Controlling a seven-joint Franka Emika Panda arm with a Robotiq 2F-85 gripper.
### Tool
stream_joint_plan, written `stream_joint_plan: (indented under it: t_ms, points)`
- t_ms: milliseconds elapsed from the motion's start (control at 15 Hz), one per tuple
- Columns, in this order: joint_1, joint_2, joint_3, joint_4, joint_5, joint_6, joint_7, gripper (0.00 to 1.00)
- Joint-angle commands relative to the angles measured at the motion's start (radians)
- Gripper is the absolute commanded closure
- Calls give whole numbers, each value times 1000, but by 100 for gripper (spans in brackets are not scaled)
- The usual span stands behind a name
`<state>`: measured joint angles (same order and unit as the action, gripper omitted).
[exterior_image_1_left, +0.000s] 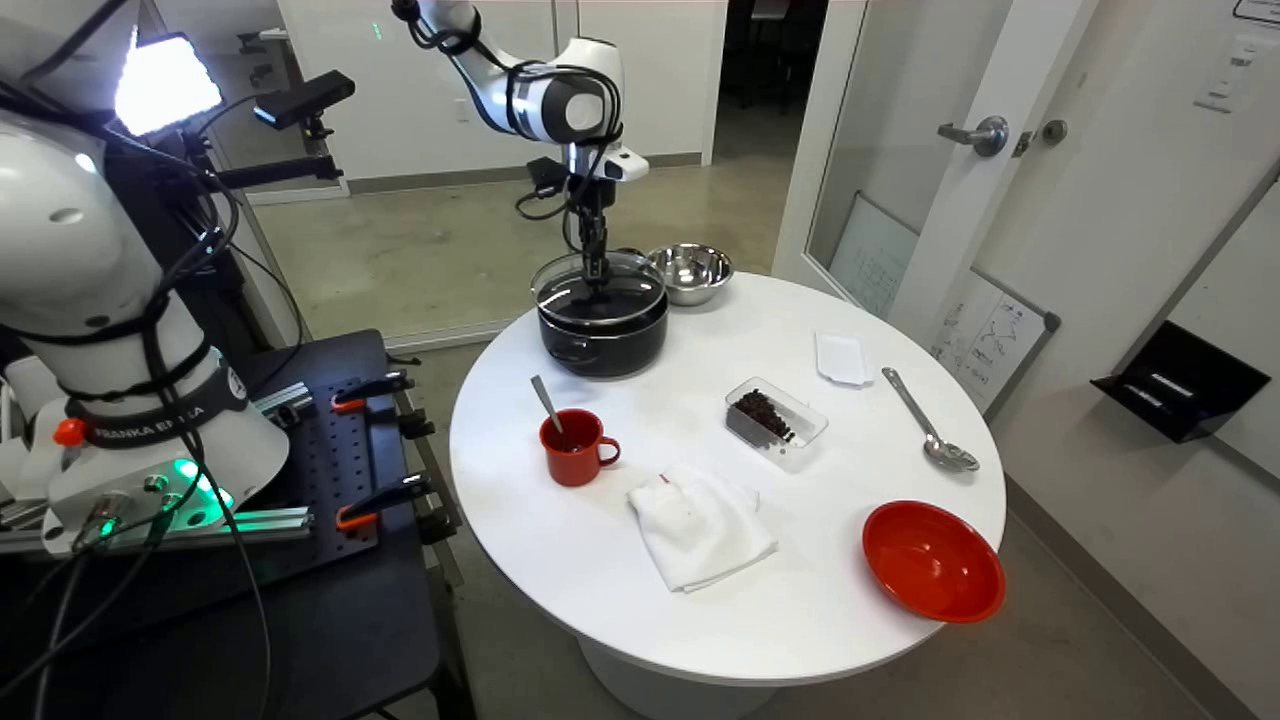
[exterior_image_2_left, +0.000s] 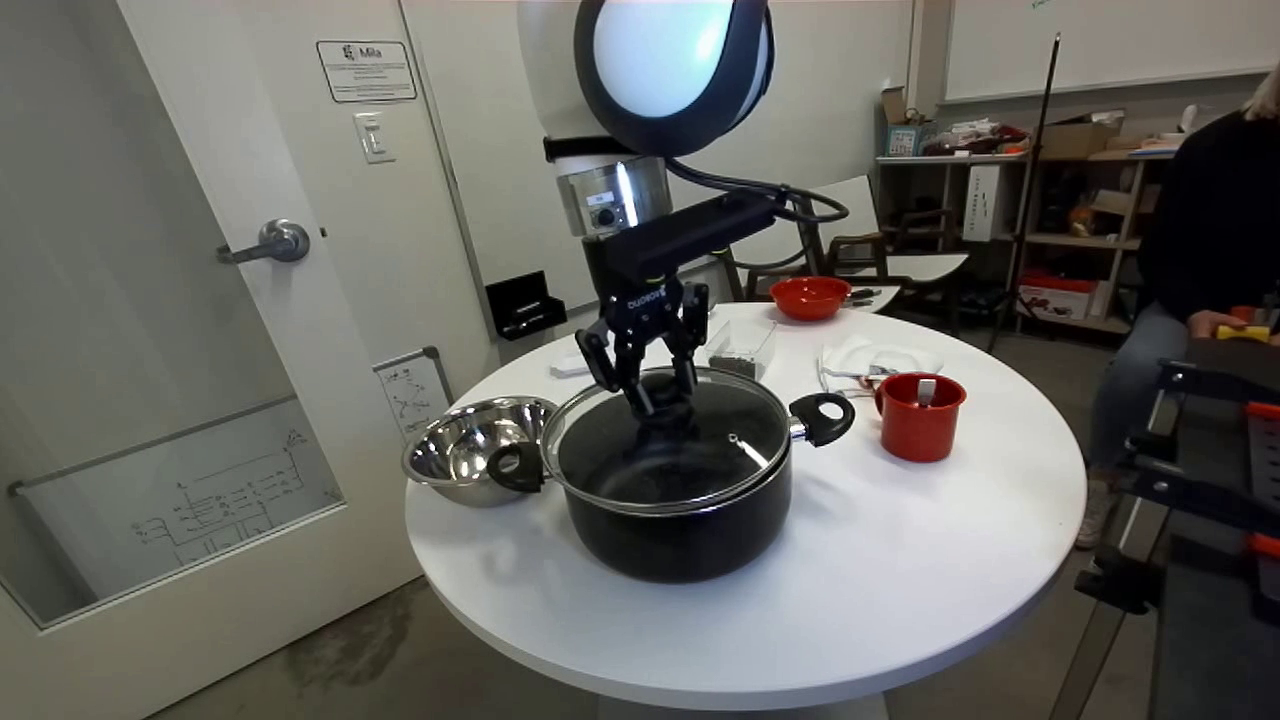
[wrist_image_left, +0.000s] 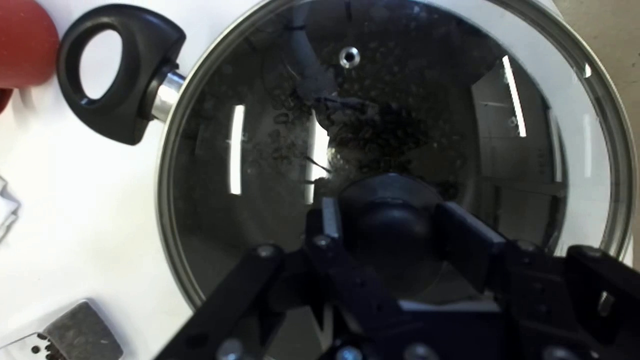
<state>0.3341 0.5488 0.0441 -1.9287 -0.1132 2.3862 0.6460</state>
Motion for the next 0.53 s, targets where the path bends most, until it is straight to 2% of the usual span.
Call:
stream_joint_plan:
  t_ms: [0, 467]
  points:
    - [7, -21, -1, -12, 11, 1, -9, 74]
    - [2, -14, -10, -15, 12, 3, -5, 74]
